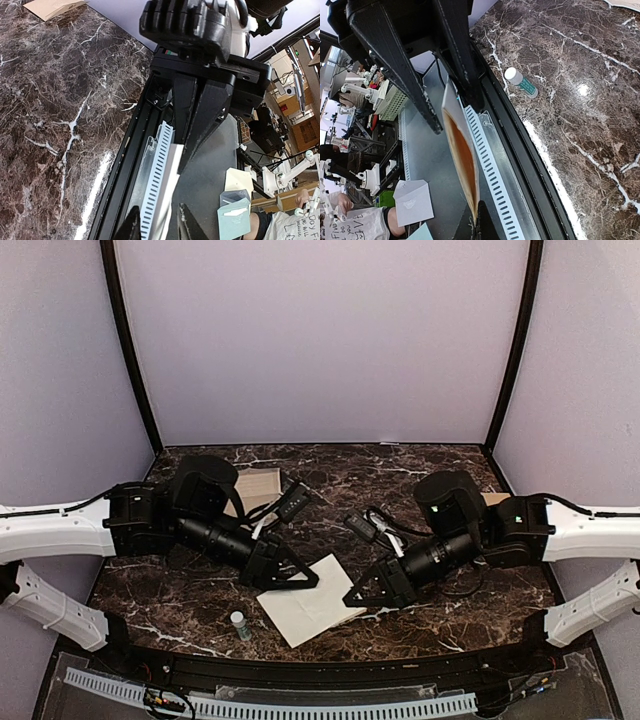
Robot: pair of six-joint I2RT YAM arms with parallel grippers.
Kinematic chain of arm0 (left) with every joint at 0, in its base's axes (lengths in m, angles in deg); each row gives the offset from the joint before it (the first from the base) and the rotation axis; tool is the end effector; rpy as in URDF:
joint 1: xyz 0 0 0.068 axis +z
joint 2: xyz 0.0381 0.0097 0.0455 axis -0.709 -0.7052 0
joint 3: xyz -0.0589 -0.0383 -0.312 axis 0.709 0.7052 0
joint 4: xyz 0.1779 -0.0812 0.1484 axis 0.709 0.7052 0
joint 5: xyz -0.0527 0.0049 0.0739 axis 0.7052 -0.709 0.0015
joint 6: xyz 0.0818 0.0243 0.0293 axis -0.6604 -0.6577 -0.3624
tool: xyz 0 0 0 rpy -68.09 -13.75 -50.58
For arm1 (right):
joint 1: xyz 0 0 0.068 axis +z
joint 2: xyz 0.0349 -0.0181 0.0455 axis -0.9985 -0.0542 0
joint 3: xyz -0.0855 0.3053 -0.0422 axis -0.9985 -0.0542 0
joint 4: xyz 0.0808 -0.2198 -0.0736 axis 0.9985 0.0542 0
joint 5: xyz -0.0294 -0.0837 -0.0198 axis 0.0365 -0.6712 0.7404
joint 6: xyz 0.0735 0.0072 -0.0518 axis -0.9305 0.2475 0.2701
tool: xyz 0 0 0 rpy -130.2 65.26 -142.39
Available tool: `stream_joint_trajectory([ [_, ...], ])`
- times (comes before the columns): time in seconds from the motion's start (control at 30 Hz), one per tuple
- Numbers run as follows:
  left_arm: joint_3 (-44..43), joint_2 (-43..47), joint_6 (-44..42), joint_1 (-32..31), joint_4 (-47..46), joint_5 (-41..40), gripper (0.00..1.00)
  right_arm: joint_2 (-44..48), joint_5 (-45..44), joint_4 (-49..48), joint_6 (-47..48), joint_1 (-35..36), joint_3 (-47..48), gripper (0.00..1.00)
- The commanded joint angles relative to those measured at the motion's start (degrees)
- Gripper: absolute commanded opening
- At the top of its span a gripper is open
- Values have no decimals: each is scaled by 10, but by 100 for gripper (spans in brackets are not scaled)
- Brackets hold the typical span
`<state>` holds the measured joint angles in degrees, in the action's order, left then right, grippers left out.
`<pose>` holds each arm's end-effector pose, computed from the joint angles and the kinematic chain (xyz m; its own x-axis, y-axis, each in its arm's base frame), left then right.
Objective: Place the letter into the envelope and seal it
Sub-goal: Fold the letter.
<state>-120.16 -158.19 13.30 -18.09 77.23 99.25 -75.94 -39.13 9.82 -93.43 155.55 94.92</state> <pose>0.0908 -0.2710 0.3517 -0.6271 0.3458 -0.6979 0.7722 0.1585 -0.6153 0.0610 0.2570 0.3271 -0.7095 -0.4383 -0.5518 -0.6876 0.2592 0.6782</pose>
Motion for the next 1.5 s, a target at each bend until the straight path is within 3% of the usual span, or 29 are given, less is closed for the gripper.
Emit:
stream_joint_trajectory([
  [0.0, -15, -1, -10, -2, 4, 10, 23, -4, 4, -4, 10, 7, 18, 0],
  [0.3, -18, 0, -15, -2, 9, -4, 7, 4, -21, 5, 9, 6, 20, 1],
  [0.43, -20, 11, -20, -2, 20, -44, 0, 21, -49, 10, 2, 5, 19, 22],
  [0.53, -35, 16, -31, 0, 51, -85, 0, 40, -100, 28, -8, 3, 20, 53],
  [0.67, -50, 20, -45, 31, 88, -128, 0, 73, -187, 64, -32, -11, 17, 80],
  [0.8, -55, 23, -69, 95, 113, -133, 0, 115, -244, 87, -61, -52, 3, 97],
  [1.03, -39, 32, -115, 250, 78, -121, 0, 98, -334, 144, -104, -142, -4, 99],
  [1.27, 36, 74, -118, 413, -49, -14, 0, 37, -344, 155, -130, -277, -28, 99],
  [1.47, 84, 81, -134, 487, -117, 19, 0, -6, -306, 122, -119, -436, -68, 98],
])
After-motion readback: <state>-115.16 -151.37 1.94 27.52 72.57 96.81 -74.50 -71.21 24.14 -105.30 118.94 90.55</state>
